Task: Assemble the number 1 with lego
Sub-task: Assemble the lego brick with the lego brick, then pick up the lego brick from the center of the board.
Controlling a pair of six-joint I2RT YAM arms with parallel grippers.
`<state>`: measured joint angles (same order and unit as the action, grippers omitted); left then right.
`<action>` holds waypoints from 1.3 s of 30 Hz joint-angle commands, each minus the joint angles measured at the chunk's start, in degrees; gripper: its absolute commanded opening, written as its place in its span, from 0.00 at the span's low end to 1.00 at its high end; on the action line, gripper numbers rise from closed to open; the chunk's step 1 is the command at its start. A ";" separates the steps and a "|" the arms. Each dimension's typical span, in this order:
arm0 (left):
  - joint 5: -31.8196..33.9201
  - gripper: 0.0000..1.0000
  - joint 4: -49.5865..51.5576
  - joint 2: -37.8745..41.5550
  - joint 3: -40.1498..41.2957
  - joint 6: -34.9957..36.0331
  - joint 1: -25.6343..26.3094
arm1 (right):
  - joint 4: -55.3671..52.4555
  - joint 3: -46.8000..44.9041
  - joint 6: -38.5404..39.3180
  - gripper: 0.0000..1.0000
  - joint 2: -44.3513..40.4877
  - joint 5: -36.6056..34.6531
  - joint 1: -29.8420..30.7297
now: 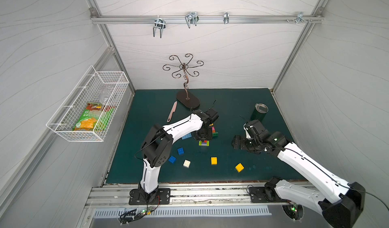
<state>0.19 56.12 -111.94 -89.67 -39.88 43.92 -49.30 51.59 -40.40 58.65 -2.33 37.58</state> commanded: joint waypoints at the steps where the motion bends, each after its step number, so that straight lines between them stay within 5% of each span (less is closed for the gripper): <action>1: -0.27 0.58 1.97 4.48 -3.73 -0.68 0.17 | -3.27 1.52 1.66 0.99 -1.09 1.40 -0.09; 7: 0.38 0.76 2.75 10.38 -4.18 -1.28 0.16 | -4.43 -0.76 4.57 0.96 -1.17 5.71 0.83; 8: 0.49 0.82 2.98 11.56 -4.06 -1.38 0.11 | -4.85 -1.08 4.76 0.95 -1.07 5.67 1.46; 9: 0.65 0.99 3.19 12.78 -3.82 -1.36 0.09 | -4.92 -1.37 4.97 0.94 -1.00 5.65 2.13; 22: 5.08 1.00 1.61 43.16 15.14 4.39 -5.70 | 1.46 3.55 11.80 0.86 13.56 1.26 18.14; 27: 7.04 1.00 3.89 55.22 20.49 13.35 -8.65 | 4.62 7.23 14.87 0.85 21.01 2.68 19.36; 39: 8.46 1.00 8.28 67.47 25.80 22.90 -9.03 | 9.69 8.96 20.15 0.85 31.43 9.50 19.37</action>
<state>8.78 64.58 -47.00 -63.86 -20.05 35.24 -40.23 59.96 -22.76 88.20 5.39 56.62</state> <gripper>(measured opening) 0.998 0.848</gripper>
